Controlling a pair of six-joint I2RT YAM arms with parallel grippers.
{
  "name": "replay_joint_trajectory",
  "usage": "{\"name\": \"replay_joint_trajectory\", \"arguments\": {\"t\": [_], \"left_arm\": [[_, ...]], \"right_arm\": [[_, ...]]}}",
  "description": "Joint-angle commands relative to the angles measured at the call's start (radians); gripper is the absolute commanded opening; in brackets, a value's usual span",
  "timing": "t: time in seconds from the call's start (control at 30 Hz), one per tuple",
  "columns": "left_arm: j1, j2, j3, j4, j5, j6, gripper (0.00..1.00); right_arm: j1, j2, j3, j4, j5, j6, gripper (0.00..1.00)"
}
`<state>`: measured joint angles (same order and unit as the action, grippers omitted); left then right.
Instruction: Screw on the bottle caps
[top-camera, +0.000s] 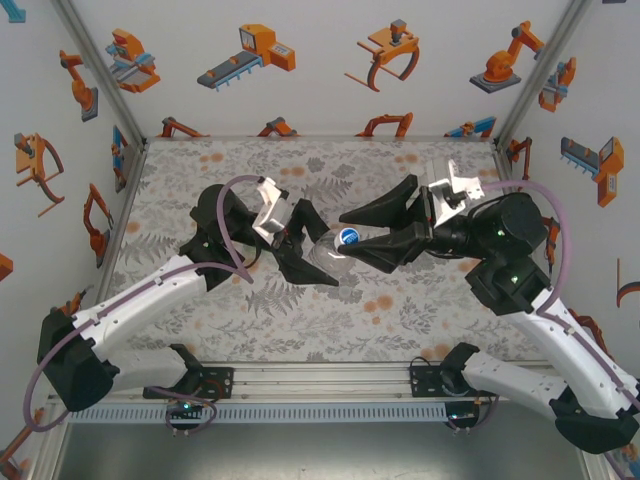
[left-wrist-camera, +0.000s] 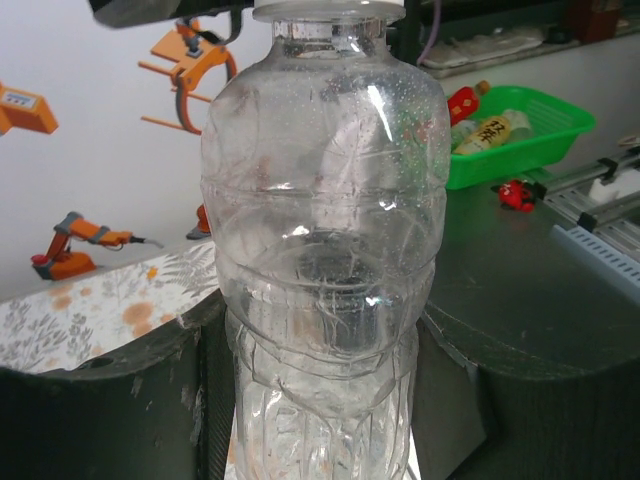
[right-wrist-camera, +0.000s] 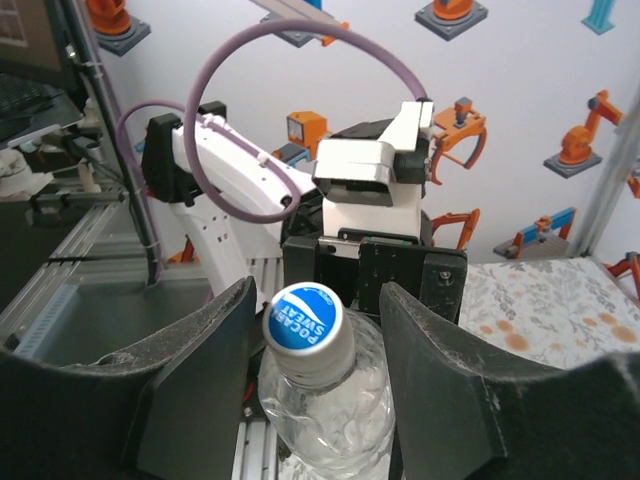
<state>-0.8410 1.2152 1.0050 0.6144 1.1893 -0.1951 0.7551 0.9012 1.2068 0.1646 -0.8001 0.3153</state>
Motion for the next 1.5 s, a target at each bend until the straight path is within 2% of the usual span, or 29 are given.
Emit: {"name": "replay_joint_trajectory", "arguments": {"t": [0.0,0.17,0.33,0.47,0.57,0.63,0.8,0.93,1.23,1.33,1.47], "left_arm": [[-0.019,0.006,0.041,0.025,0.053,-0.019,0.00],[-0.027,0.005,0.049,0.005,0.054,-0.004,0.00],[-0.030,0.004,0.047,0.001,0.055,0.007,0.00],[-0.033,-0.002,0.043,-0.006,0.049,0.021,0.00],[-0.032,-0.017,0.038,-0.042,0.031,0.065,0.00],[-0.031,-0.033,0.030,-0.091,0.006,0.120,0.00],[-0.032,-0.084,0.005,-0.251,-0.170,0.289,0.00],[-0.032,-0.110,-0.018,-0.298,-0.400,0.354,0.00],[-0.032,-0.127,-0.037,-0.335,-0.813,0.365,0.00],[-0.033,-0.104,-0.020,-0.396,-0.956,0.348,0.00],[-0.035,-0.071,-0.020,-0.411,-1.078,0.309,0.00]], "right_arm": [[0.006,0.004,0.009,0.082,-0.078,0.024,0.48],[0.006,0.013,0.009,0.128,-0.118,0.051,0.44],[0.006,0.015,0.007,0.124,-0.123,0.048,0.33],[0.006,0.016,0.004,0.122,-0.114,0.044,0.21],[0.006,0.015,0.005,0.100,-0.083,0.026,0.02],[0.006,0.010,0.013,0.040,-0.018,-0.011,0.00],[0.006,-0.005,0.008,-0.056,0.158,-0.070,0.00],[0.006,-0.005,-0.013,-0.061,0.306,-0.069,0.00],[0.006,0.020,-0.028,-0.163,0.736,-0.053,0.00],[0.006,0.048,-0.041,-0.160,0.843,-0.002,0.00],[0.006,0.090,-0.066,-0.125,0.901,0.072,0.00]]}}
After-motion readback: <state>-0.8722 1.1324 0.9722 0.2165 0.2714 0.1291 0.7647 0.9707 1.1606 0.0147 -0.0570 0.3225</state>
